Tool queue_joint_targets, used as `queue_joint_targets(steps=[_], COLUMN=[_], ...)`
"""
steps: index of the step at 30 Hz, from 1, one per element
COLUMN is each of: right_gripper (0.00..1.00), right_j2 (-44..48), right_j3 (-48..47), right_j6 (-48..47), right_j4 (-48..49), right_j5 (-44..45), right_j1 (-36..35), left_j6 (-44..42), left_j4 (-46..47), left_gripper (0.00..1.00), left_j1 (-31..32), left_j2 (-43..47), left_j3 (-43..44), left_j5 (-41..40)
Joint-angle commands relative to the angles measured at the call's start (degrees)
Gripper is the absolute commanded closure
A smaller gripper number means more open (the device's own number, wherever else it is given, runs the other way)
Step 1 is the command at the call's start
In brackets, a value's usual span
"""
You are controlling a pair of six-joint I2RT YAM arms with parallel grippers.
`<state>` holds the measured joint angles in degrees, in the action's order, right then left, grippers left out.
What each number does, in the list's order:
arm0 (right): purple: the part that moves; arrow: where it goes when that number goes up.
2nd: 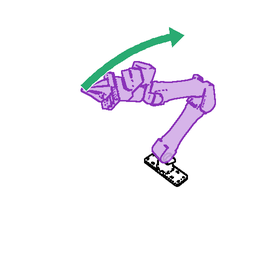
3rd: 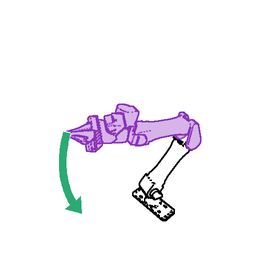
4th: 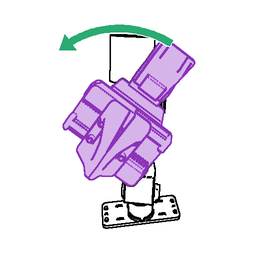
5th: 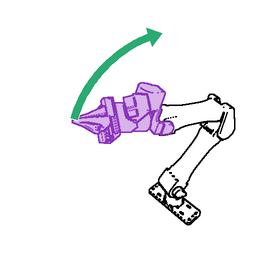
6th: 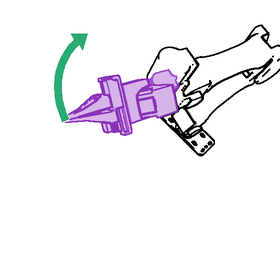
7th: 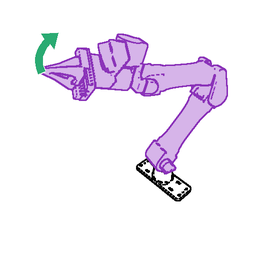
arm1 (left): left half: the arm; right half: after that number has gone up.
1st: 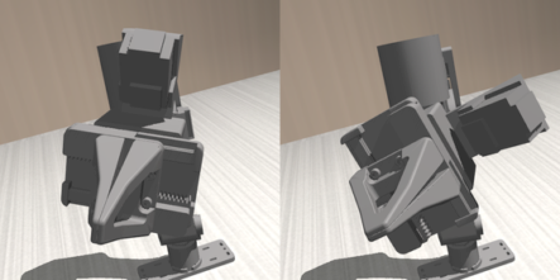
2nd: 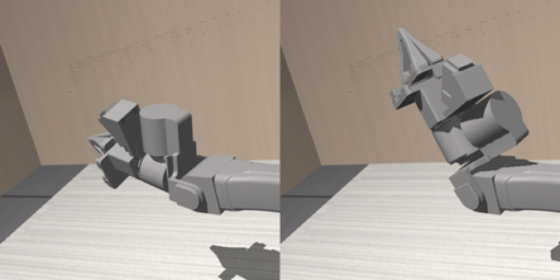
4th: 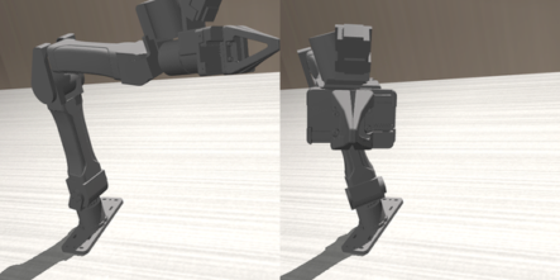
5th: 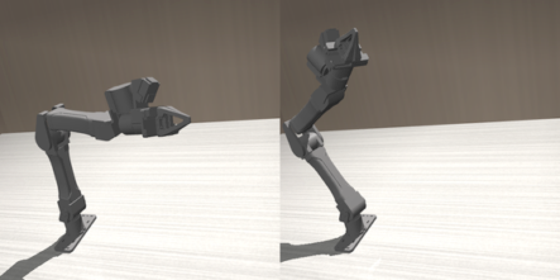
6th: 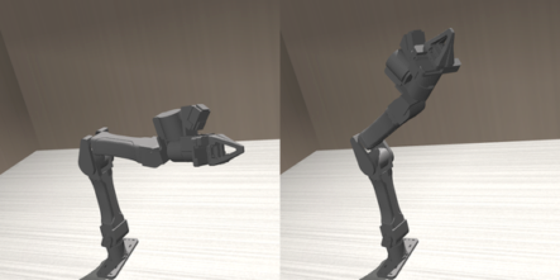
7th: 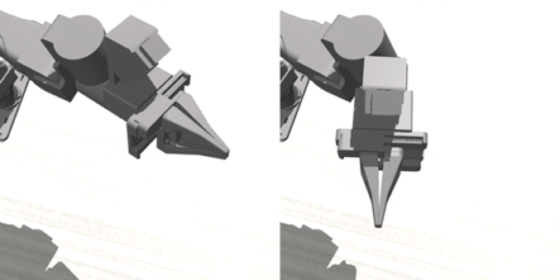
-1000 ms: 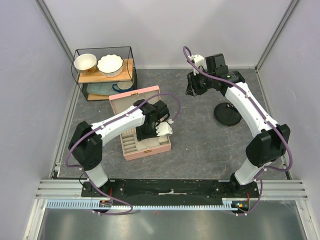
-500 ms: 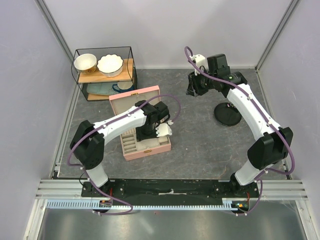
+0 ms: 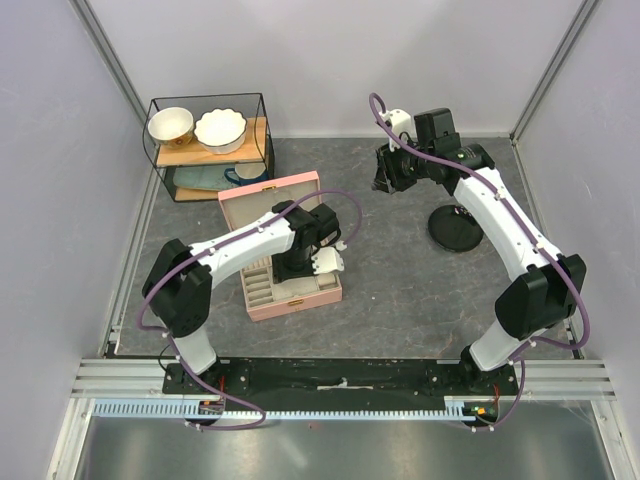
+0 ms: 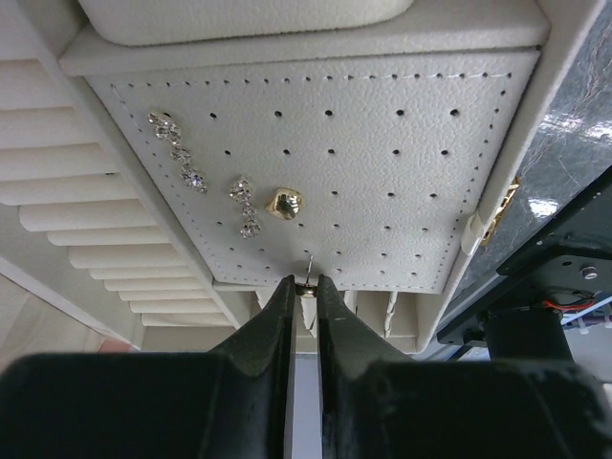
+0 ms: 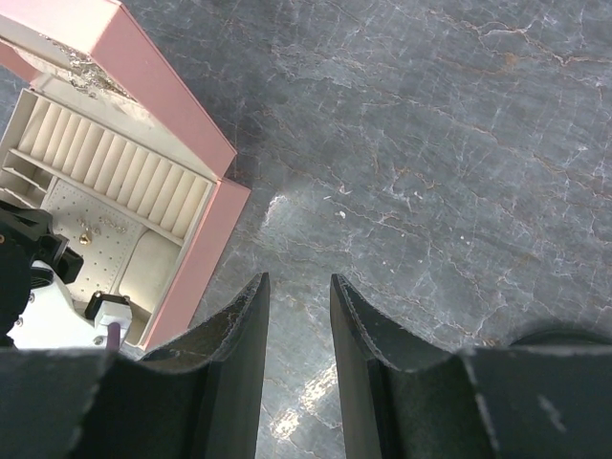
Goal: Organize the mixed jewelry
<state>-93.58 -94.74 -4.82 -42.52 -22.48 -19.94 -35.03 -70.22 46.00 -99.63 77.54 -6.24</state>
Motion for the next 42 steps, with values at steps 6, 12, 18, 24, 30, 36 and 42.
queue_joint_targets(steps=[6,12,18,24,30,36,42], right_gripper=[0.60,0.60,0.60,0.60,0.60,0.60,0.61], right_j2=[2.35,2.26,2.44,2.61,2.70,2.79,2.44], right_j3=[0.61,0.70,0.78,0.87,1.05,0.96,0.87], right_j6=[-0.81,-0.81,-0.89,-0.89,-0.89,-0.89,-0.98], right_j4=[1.92,1.92,2.01,2.01,2.09,2.09,2.09], right_j5=[-1.16,-1.43,-1.34,-1.25,-1.07,-1.16,-1.08], right_j1=[-0.01,-0.01,-0.01,-0.01,-0.01,-0.01,0.08], left_j6=[-0.83,-0.66,-0.75,-0.92,-0.92,-0.83,-0.92], left_j4=[0.78,0.96,0.96,1.13,1.22,1.40,1.48], left_gripper=[0.99,0.98,0.98,0.98,0.98,0.98,0.99], left_j1=[0.23,0.23,0.23,0.23,0.32,0.23,0.23], left_j2=[-0.65,-0.47,-0.47,-0.30,-0.21,-0.38,-0.82], left_j3=[2.53,2.53,1.39,0.60,-0.19,-0.63,0.16], left_j5=[-0.62,-0.70,-0.88,-1.05,-1.05,-0.79,-0.70])
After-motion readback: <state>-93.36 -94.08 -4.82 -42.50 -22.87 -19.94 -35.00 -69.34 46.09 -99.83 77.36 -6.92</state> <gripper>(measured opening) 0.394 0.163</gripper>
